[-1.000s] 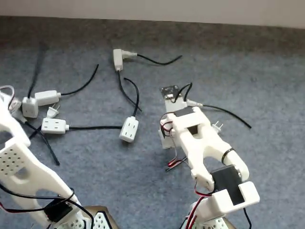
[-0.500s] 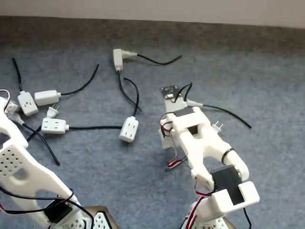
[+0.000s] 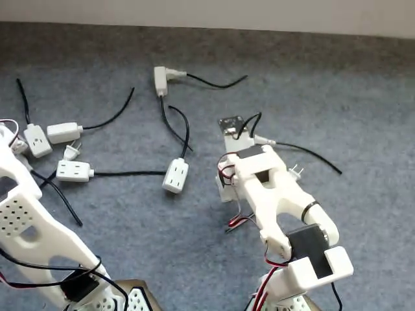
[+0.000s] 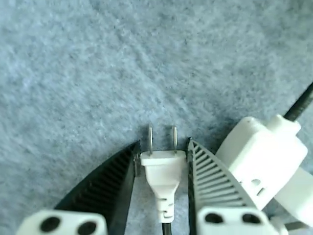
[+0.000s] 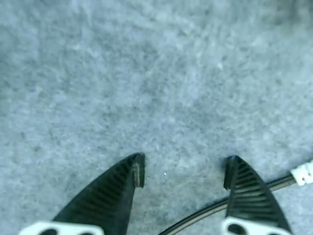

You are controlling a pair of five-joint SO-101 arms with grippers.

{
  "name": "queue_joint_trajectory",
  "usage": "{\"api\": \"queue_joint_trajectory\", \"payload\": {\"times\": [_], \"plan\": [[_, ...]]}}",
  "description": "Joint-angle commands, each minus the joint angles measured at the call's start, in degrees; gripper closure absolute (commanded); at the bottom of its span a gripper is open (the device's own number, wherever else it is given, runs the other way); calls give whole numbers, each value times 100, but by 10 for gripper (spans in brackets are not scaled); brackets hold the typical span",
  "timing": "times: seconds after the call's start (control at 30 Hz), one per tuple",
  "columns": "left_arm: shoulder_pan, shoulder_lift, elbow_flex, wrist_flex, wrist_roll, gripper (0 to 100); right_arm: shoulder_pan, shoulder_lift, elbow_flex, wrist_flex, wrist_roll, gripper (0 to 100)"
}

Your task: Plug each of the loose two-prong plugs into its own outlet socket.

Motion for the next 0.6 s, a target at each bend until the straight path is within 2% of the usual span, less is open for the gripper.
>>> {"api": "queue_joint_trajectory", "payload": {"times": [0.0,0.07,0.13,0.3,0.43,0.57], "plan": [[136,-75,-189,316,-70,915,57,-22,22,-233,53,745],[127,-48,-497,563,-255,912,57,-22,22,-233,53,745],[136,-31,-848,888,-923,913,57,-22,22,-233,53,745],[242,-31,-1402,1741,-3024,915,57,-22,22,-233,62,745],[303,-31,-1490,2470,-5108,915,57,-22,22,-233,62,745],[57,101,-1464,2321,-6804,912,57,-22,22,-233,62,745]]}}
